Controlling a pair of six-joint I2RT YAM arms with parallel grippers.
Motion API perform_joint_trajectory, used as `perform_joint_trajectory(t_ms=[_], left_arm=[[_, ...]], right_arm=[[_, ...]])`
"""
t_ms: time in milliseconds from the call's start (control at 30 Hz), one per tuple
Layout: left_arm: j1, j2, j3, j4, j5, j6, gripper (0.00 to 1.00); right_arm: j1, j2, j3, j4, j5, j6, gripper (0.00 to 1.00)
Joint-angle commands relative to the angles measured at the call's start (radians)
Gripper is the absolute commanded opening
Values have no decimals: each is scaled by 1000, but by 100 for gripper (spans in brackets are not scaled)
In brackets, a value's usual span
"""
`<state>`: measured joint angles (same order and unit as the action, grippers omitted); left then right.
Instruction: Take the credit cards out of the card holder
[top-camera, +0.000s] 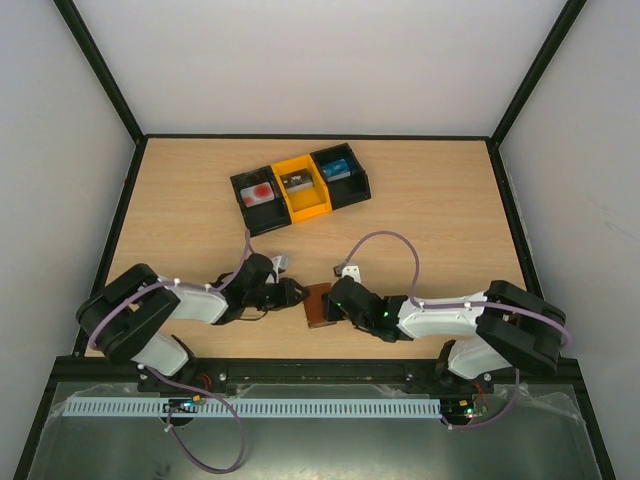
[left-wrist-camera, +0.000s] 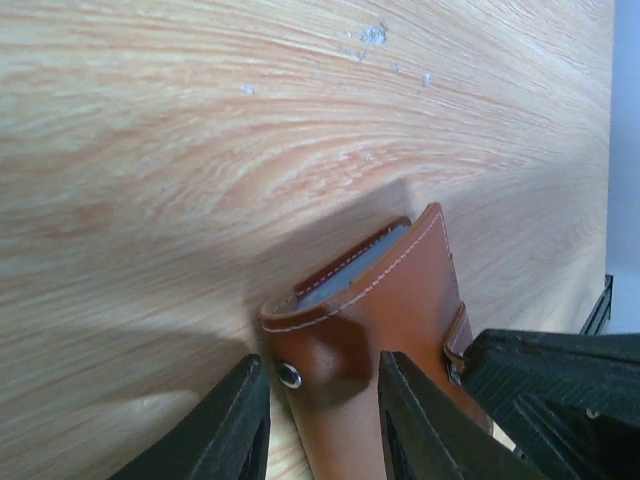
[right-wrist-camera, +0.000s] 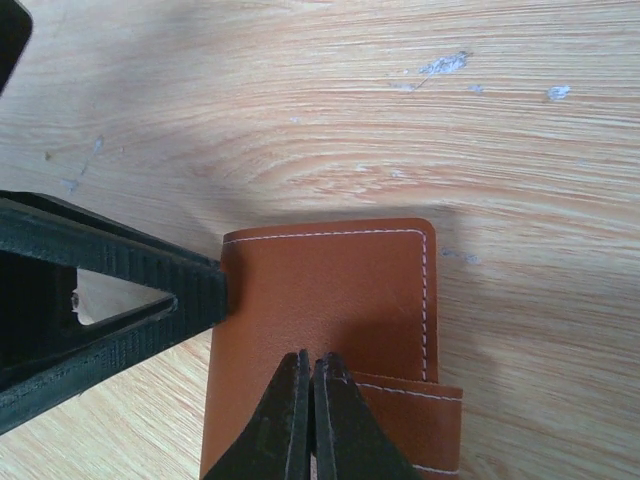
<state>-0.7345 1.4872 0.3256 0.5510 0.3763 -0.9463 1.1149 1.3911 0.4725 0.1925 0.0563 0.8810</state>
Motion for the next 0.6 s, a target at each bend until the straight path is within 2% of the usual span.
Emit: perform_joint_trajectory(t_ms=[0,133,300,567], left_arm=[[0,25,41,-120,-11,25,33],[-5,-43,12,-50,44,-34,33],[-36,-113,32,-95,7,-80,33],[-67,-54,96,-11,28,-117,30]], right_arm=[[6,-38,-49,146,54,67,2],[6,-71,-95,226,62,99,2],[6,-101,-131,239,102,133,2],[6,-93,-159,278,102,117,2]])
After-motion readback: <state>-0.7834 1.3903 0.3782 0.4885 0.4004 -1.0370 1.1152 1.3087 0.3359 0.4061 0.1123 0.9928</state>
